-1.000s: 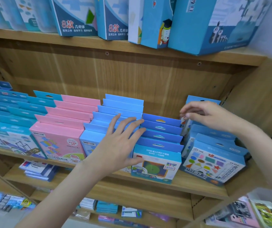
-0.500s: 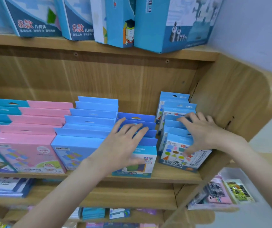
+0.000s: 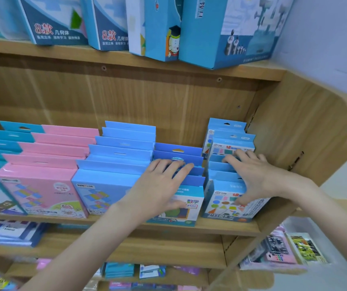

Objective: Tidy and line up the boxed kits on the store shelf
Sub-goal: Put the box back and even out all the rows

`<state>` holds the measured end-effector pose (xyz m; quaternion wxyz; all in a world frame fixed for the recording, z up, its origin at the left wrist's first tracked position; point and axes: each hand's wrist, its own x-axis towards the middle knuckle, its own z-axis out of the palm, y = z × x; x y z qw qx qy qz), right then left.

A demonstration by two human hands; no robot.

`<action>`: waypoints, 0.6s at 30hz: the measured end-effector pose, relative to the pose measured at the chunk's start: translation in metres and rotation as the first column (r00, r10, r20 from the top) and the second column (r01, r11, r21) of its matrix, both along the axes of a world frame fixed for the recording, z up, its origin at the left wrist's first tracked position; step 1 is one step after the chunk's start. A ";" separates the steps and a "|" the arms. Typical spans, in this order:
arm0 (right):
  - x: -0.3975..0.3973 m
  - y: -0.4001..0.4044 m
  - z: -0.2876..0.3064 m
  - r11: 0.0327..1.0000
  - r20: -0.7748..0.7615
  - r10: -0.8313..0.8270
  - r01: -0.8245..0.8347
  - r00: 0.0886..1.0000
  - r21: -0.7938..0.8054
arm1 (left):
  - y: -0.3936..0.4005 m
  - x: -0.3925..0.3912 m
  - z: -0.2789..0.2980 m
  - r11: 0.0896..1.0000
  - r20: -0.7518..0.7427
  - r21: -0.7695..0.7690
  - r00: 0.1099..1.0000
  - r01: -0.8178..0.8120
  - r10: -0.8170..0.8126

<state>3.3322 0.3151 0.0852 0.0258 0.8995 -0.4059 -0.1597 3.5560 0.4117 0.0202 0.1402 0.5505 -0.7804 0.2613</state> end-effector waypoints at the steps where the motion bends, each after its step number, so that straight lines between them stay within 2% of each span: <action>1: 0.001 0.003 -0.001 1.000 0.004 0.014 -0.014 1.000 0.002 | 0.000 0.000 0.000 1.000 0.003 -0.005 1.000 0.005 -0.005; 8: 0.005 0.017 -0.005 1.000 0.088 0.021 -0.021 0.996 0.002 | -0.002 0.002 -0.003 0.999 0.001 -0.027 1.000 0.019 -0.019; 13: -0.003 0.023 -0.010 0.996 0.158 0.022 -0.008 0.987 -0.086 | -0.001 0.002 -0.003 0.999 0.006 -0.024 1.000 0.025 -0.025; 18: -0.012 0.023 -0.015 0.995 0.111 0.002 0.009 0.994 -0.099 | -0.001 0.002 -0.004 1.000 0.021 -0.016 1.000 0.014 -0.014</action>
